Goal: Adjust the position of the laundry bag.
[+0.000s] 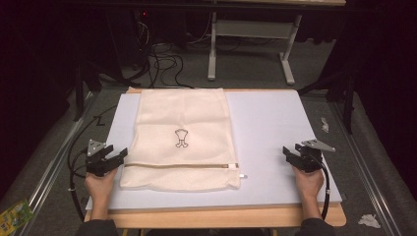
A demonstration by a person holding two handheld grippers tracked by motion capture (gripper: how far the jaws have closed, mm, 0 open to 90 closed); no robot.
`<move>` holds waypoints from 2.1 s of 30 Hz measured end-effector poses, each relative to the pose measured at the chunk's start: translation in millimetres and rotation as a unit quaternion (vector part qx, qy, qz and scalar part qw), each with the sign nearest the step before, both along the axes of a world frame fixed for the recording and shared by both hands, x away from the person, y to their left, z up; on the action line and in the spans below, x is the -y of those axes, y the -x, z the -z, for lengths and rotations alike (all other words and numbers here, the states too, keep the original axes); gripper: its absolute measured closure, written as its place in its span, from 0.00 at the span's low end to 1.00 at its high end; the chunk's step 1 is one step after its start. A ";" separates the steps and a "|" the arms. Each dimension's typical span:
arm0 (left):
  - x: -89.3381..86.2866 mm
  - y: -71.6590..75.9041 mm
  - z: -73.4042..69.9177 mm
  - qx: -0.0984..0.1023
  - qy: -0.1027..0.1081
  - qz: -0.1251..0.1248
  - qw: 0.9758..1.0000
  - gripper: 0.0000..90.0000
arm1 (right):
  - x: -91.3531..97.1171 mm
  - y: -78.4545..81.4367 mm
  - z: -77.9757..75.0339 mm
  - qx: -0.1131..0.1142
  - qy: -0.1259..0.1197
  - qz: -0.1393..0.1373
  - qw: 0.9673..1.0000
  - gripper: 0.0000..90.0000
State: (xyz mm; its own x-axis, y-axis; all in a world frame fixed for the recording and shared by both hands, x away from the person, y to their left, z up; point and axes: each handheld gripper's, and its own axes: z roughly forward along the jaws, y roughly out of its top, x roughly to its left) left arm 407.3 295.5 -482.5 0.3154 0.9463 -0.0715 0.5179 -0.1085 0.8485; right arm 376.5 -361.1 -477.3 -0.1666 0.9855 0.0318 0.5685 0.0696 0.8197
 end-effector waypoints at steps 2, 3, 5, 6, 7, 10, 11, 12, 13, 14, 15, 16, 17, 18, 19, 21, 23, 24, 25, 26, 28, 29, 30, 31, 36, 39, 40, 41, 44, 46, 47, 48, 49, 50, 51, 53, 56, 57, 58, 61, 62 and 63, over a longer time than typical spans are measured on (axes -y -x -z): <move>0.2 -0.2 0.0 -0.002 -0.001 0.003 1.000 0.42 | 0.1 0.0 0.0 0.000 -0.001 0.000 1.000 0.50; 0.3 -0.6 0.1 -0.003 -0.002 0.003 1.000 0.42 | 0.0 -0.1 0.0 -0.001 -0.001 0.000 1.000 0.50; 0.2 -0.6 0.1 -0.004 -0.002 0.002 1.000 0.43 | -0.1 -0.2 0.1 -0.001 0.000 0.001 1.000 0.50; 0.0 -0.5 0.0 -0.005 -0.002 0.001 1.000 0.43 | -0.1 -0.2 0.1 -0.001 0.000 0.000 1.000 0.50; -0.2 -0.5 0.1 -0.004 0.000 0.000 1.000 0.43 | -0.1 -0.3 0.1 -0.001 0.000 0.000 1.000 0.50; -0.9 -0.4 0.1 -0.004 0.004 0.001 1.000 0.43 | 0.2 -0.5 0.1 -0.004 -0.004 -0.001 1.000 0.49; -0.9 -0.4 0.1 -0.004 0.004 0.001 1.000 0.43 | 0.2 -0.5 0.1 -0.004 -0.004 -0.001 1.000 0.49; -0.7 -0.7 0.2 -0.004 0.004 0.001 1.000 0.43 | 0.3 -0.7 0.1 -0.005 -0.005 -0.001 1.000 0.49; -0.6 -0.8 0.1 -0.006 0.002 0.003 1.000 0.42 | 0.6 -0.8 0.1 -0.006 -0.006 0.000 1.000 0.49; -0.5 -0.8 0.1 -0.006 0.001 0.003 1.000 0.42 | 1.0 -0.8 0.1 -0.006 -0.006 -0.001 1.000 0.49; -0.4 -0.8 0.1 -0.005 0.002 0.002 1.000 0.43 | 1.0 -0.7 0.1 -0.006 -0.007 0.001 1.000 0.48; -0.3 -0.6 0.1 -0.004 0.001 0.001 1.000 0.43 | 1.1 -0.6 0.0 -0.006 -0.010 0.002 1.000 0.48; 0.1 -0.5 0.0 -0.004 0.000 0.000 1.000 0.43 | 1.5 -0.7 0.1 -0.005 -0.011 0.001 1.000 0.49; 0.4 -0.6 0.0 -0.004 -0.002 0.003 1.000 0.43 | 1.5 -0.5 0.0 -0.004 -0.012 0.001 1.000 0.49; 1.2 -0.5 -0.1 -0.003 -0.006 0.006 1.000 0.43 | 1.3 -0.5 0.0 -0.004 -0.013 0.000 1.000 0.49; 1.8 -0.4 0.0 -0.002 -0.007 0.006 1.000 0.43 | 1.0 -0.5 -0.1 -0.006 -0.012 -0.001 1.000 0.49; 1.0 0.0 -0.3 -0.002 -0.006 0.005 1.000 0.42 | 0.7 -0.7 0.0 -0.004 -0.006 -0.004 1.000 0.49; 1.0 0.0 -0.3 -0.002 -0.006 0.005 1.000 0.42 | 0.7 -0.7 0.0 -0.004 -0.006 -0.004 1.000 0.49; 0.1 0.1 -0.3 0.000 0.000 0.002 1.000 0.42 | 0.7 -0.8 0.0 -0.004 -0.005 -0.005 1.000 0.49; 0.1 0.1 -0.3 0.000 0.000 0.002 1.000 0.42 | 0.7 -0.8 0.0 -0.004 -0.006 -0.004 1.000 0.49; -0.1 0.1 -0.2 0.001 0.001 0.001 1.000 0.43 | 0.9 -0.7 -0.1 -0.004 -0.007 -0.005 1.000 0.49; 0.6 0.1 -0.3 -0.001 -0.002 0.003 1.000 0.43 | 0.8 -0.6 -0.2 -0.004 -0.007 -0.008 1.000 0.50; 0.6 0.1 -0.3 -0.001 -0.002 0.003 1.000 0.44 | 0.8 -0.6 -0.2 -0.004 -0.007 -0.008 1.000 0.50; 2.1 -0.1 -0.3 0.000 -0.010 0.003 1.000 0.44 | 0.0 -0.3 -0.3 -0.003 -0.006 -0.011 1.000 0.51; 0.0 -1.0 -0.2 -0.005 -0.002 0.004 1.000 0.44 | -0.9 -1.3 -0.2 -0.006 -0.001 -0.014 1.000 0.51; -1.3 -1.1 -0.4 -0.006 0.006 -0.001 1.000 0.44 | -0.5 -1.0 -0.7 -0.006 -0.004 -0.011 1.000 0.52; -1.4 -1.2 -1.2 -0.015 0.021 -0.010 1.000 0.44 | -2.1 -0.6 -1.5 -0.001 0.005 -0.012 1.000 0.53; -0.9 -1.5 -1.4 -0.019 0.034 -0.009 0.999 0.43 | -3.5 -0.6 -1.8 -0.001 0.008 -0.012 1.000 0.53; 3.0 -1.0 -2.3 -0.018 0.026 -0.006 0.999 0.43 | -6.3 -1.7 -3.0 -0.008 0.006 -0.022 1.000 0.53; 9.4 -0.7 -3.7 -0.018 0.009 0.005 1.000 0.43 | -7.9 -2.9 -4.5 -0.016 -0.011 -0.029 0.999 0.55; 9.4 -0.7 -3.7 -0.018 0.009 0.005 1.000 0.43 | -7.7 -3.4 -4.8 -0.021 -0.021 -0.031 0.999 0.56; 12.3 0.9 -6.1 -0.013 -0.003 0.014 1.000 0.45 | -7.7 -3.4 -5.1 -0.022 -0.027 -0.033 0.999 0.57; 12.9 2.3 -7.4 -0.011 -0.007 0.019 1.000 0.49 | -8.6 -2.8 -5.7 -0.021 -0.029 -0.033 0.999 0.57; 13.2 3.1 -8.1 -0.008 -0.005 0.021 1.000 0.53 | -9.3 -2.1 -6.6 -0.020 -0.029 -0.034 0.999 0.57; 12.8 3.3 -9.0 -0.010 -0.001 0.025 1.000 0.54 | -9.6 -1.8 -7.4 -0.018 -0.030 -0.038 0.999 0.57; 12.0 3.6 -9.8 -0.012 0.005 0.028 1.000 0.54 | -9.9 -0.3 -9.2 -0.016 -0.038 -0.040 0.998 0.57; 11.3 3.5 -11.0 -0.021 0.011 0.032 0.999 0.52 | -9.8 0.5 -10.1 -0.014 -0.042 -0.045 0.998 0.56; 11.4 3.3 -11.3 -0.024 0.009 0.034 0.999 0.50 | -10.5 1.0 -10.7 -0.009 -0.054 -0.050 0.997 0.55; 11.3 3.2 -11.6 -0.027 0.009 0.035 0.999 0.48 | -10.8 0.6 -10.7 -0.007 -0.058 -0.055 0.997 0.55; 10.9 3.6 -13.1 -0.037 0.014 0.040 0.998 0.46 | -13.0 0.6 -12.0 -0.010 -0.061 -0.063 0.996 0.55; 11.1 4.1 -13.7 -0.037 0.014 0.041 0.998 0.46 | -15.0 1.2 -13.2 -0.012 -0.064 -0.065 0.996 0.55; 11.4 5.2 -14.7 -0.040 0.019 0.043 0.998 0.45 | -18.6 1.9 -15.5 -0.014 -0.078 -0.071 0.994 0.55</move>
State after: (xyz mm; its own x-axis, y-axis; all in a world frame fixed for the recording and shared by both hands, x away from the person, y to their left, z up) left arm 402.1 284.1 -467.8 0.3867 0.9124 -0.1342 0.5748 -0.1246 0.8088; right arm 374.6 -342.5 -461.8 -0.3012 0.9346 0.1892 0.5844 0.0242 0.8111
